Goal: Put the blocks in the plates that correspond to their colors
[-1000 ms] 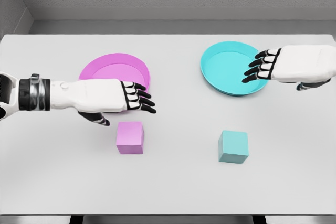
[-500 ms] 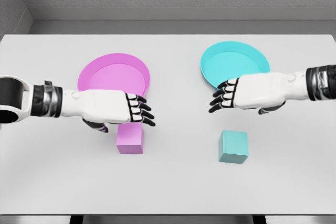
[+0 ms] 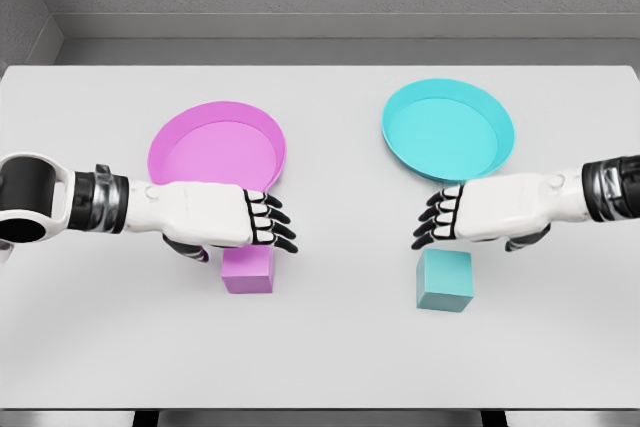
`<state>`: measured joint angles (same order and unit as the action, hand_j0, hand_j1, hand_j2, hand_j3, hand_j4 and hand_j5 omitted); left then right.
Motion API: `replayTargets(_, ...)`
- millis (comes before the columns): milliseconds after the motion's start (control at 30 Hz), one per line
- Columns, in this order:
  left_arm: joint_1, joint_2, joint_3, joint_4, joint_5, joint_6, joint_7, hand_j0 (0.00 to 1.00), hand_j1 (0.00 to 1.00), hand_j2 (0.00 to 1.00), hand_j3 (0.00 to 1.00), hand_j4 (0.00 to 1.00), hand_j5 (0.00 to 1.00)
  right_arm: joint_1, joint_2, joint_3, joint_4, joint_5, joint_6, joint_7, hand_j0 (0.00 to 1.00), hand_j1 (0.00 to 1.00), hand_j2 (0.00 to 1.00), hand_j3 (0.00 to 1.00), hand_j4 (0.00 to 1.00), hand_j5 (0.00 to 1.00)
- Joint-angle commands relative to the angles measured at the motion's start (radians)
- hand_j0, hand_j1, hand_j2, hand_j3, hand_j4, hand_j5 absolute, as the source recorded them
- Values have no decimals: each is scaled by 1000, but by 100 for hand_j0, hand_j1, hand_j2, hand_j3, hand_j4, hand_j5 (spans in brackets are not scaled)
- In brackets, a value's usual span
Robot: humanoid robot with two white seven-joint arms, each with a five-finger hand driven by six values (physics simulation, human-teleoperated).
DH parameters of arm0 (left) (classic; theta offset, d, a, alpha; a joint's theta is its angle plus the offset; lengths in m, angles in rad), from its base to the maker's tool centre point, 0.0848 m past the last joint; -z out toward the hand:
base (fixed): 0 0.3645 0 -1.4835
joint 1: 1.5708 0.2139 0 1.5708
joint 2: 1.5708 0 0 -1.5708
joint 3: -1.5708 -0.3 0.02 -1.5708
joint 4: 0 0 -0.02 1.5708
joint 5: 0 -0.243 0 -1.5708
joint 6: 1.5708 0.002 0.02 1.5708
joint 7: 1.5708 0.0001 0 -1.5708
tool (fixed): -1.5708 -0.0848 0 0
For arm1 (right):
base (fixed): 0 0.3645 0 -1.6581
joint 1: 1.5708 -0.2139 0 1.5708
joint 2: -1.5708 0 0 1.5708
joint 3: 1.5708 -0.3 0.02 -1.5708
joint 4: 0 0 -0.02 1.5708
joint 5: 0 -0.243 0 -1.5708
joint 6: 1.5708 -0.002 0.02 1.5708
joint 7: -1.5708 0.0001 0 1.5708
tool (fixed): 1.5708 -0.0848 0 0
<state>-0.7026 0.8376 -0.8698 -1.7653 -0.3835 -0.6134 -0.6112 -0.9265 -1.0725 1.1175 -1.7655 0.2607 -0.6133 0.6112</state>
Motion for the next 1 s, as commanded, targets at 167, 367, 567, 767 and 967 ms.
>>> replayTargets(167,2,5,-18,1,-35,3,0,100,100,100,100,100,100,-3,-1,48,-3,-4,2,0,100,100,100,100,100,100)
replayTargets(367,15,5,-34,1,-68,3,0,100,100,100,100,100,100,-8,2,48,-5,-4,2,0,100,100,100,100,100,100)
replayTargets(567,14,1,-35,1,-95,3,0,100,100,100,100,100,100,-6,11,70,-5,-4,2,0,100,100,100,100,100,100)
replayTargets(767,15,-11,-46,1,-95,3,0,100,100,100,100,100,100,-6,37,99,-5,-4,2,0,100,100,100,100,100,100)
replayTargets(967,14,-20,-51,1,-95,3,0,99,99,99,99,99,99,0,31,127,-5,-6,2,0,100,100,100,100,100,100)
